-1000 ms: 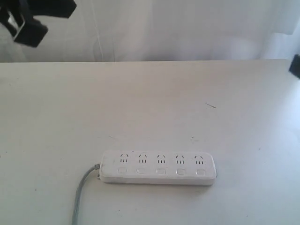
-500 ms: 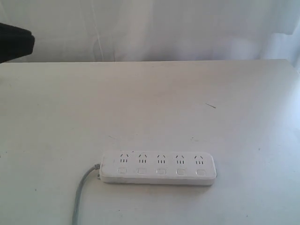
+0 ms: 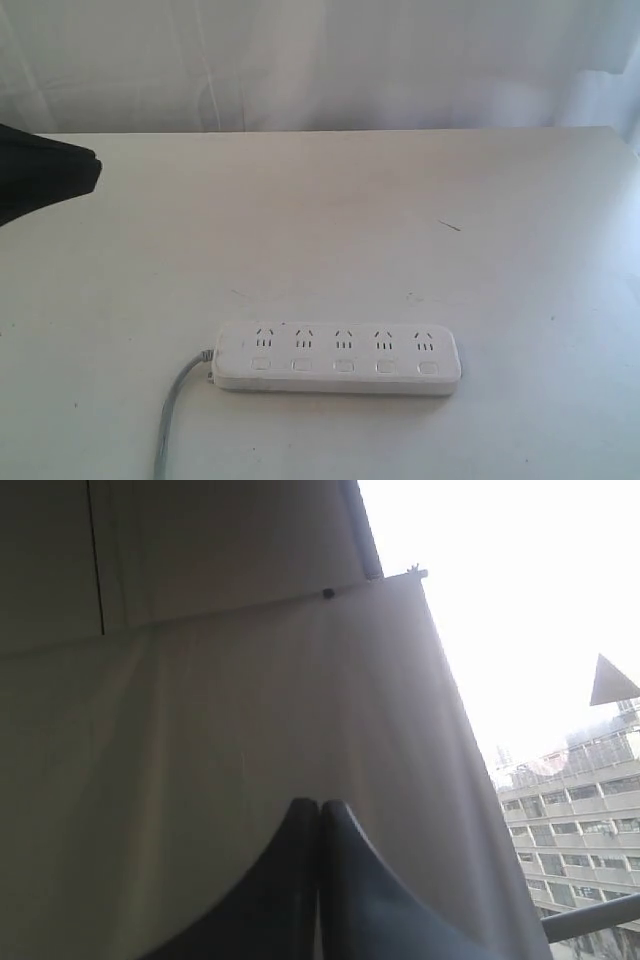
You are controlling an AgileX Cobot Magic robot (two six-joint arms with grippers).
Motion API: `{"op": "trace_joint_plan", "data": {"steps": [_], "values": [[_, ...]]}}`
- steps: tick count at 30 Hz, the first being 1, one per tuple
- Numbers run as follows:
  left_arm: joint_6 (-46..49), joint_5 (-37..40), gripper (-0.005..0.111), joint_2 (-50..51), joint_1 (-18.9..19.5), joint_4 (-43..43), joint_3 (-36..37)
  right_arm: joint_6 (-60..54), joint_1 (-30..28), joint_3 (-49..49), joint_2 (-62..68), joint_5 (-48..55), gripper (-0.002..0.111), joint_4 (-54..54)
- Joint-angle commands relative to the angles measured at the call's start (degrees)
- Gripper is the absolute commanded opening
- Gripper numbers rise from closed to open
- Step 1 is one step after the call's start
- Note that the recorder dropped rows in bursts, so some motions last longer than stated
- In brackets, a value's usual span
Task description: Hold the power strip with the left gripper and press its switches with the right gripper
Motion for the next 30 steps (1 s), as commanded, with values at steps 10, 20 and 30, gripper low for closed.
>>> {"op": "trace_joint_plan", "data": {"steps": [10, 20, 30], "values": [[-2.2, -0.4, 0.000, 1.6, -0.3, -3.1, 3.2, -0.7, -15.8, 0.0, -0.2, -0.5, 0.000, -0.2], [-2.6, -24.0, 0.000, -2.7, -0.3, -7.6, 17.1, -0.7, -16.1, 0.0, -0.2, -0.3, 0.000, -0.2], [-4.1, -21.4, 0.000, -20.3, -0.3, -8.3, 23.5, 1.2, -16.1, 0.7, -0.2, -20.5, 0.000, 0.3]]}}
